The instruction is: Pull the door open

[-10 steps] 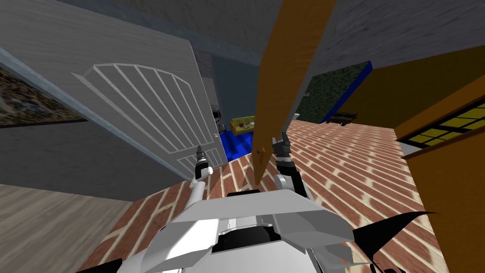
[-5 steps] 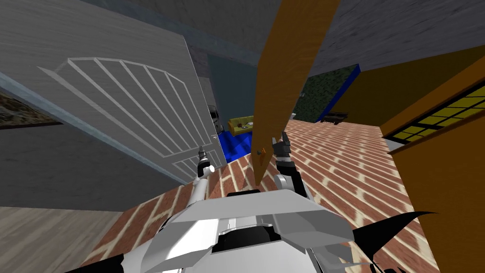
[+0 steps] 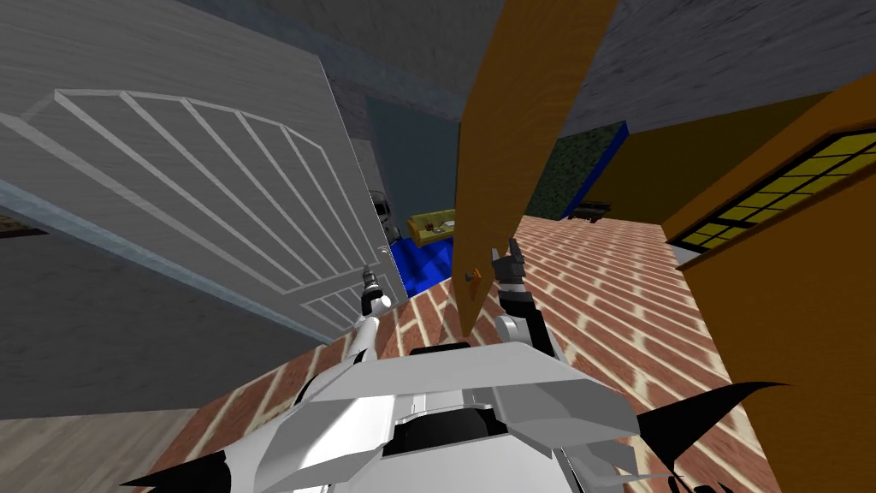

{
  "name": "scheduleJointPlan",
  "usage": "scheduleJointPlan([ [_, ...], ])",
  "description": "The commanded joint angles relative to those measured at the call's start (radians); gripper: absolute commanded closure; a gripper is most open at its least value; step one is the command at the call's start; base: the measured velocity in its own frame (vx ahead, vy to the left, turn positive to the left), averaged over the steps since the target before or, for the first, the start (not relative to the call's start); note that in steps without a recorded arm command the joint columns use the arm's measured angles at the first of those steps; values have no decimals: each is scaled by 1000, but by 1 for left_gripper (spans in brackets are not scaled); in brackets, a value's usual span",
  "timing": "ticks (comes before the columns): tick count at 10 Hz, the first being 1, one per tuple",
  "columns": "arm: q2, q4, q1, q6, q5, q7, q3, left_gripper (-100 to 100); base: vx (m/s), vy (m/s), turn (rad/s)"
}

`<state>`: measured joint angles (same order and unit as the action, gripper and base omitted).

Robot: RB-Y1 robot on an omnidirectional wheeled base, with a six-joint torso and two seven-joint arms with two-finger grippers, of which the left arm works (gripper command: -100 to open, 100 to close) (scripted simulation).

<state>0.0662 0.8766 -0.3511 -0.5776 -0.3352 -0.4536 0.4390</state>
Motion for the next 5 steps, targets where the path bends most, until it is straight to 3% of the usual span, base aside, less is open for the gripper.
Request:
scheduleJointPlan([
  [1,-3,-50,-34,-5,-12,-12,15,-100,71,68,-113],
  [5,-11,-177,-110,-10,-39,-37,47,-100,59,62,-107],
])
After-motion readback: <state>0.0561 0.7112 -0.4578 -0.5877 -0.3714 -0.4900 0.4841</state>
